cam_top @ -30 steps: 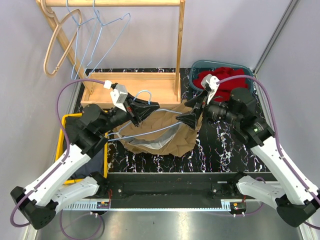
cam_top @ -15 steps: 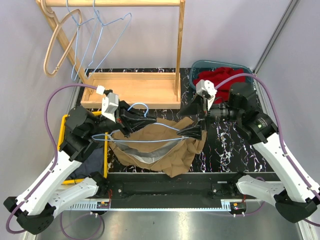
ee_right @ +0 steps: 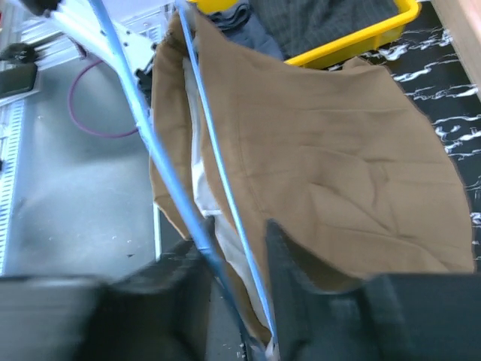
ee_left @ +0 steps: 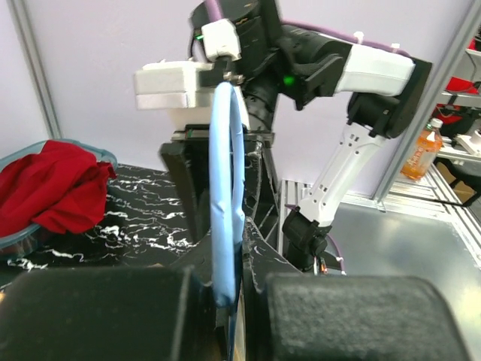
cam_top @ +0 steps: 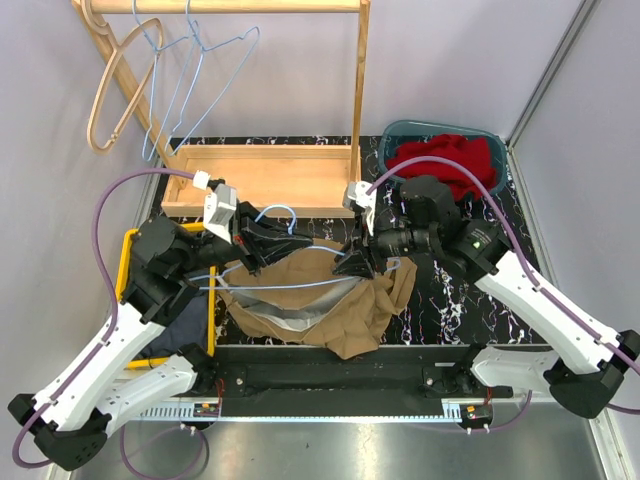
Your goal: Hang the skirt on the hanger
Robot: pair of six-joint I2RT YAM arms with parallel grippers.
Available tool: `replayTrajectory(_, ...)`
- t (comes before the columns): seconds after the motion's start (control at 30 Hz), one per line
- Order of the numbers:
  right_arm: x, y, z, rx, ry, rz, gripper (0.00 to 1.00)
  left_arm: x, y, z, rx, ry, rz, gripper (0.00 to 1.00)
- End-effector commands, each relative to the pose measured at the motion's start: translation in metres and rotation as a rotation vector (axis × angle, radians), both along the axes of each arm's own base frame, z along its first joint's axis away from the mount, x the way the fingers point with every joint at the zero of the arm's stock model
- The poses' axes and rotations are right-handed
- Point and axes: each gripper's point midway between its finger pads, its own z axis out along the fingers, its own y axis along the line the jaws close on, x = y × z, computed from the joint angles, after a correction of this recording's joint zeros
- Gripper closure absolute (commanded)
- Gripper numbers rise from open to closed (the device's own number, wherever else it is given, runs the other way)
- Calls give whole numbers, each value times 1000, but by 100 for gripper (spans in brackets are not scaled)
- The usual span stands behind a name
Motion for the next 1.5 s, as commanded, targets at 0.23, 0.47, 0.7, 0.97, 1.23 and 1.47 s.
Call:
replayTrajectory(0.23, 9, -11, 20, 75, -67, -143, 86, 4, 11, 22, -80, -57, 88, 100)
replayTrajectory(0.47, 9, -14, 28, 93, -79, -164, 100, 10, 11, 19, -75, -44, 109, 100)
replayTrajectory(0.7, 13, -19, 55, 159, -137, -210, 100, 52, 31, 12, -84, 70, 380, 35)
replayTrajectory(0.97, 40, -25, 81, 189, -126, -386, 100, 113, 86, -17, -50, 409, 863, 4)
replayTrajectory(1.23, 89, -38, 166, 288, -276, -632, 100, 100, 125, -7, -144, 393, 981, 1)
replayTrajectory(1.47, 153, -42, 218, 289, -413, -875, 100, 90, 139, -14, -130, 392, 1008, 1)
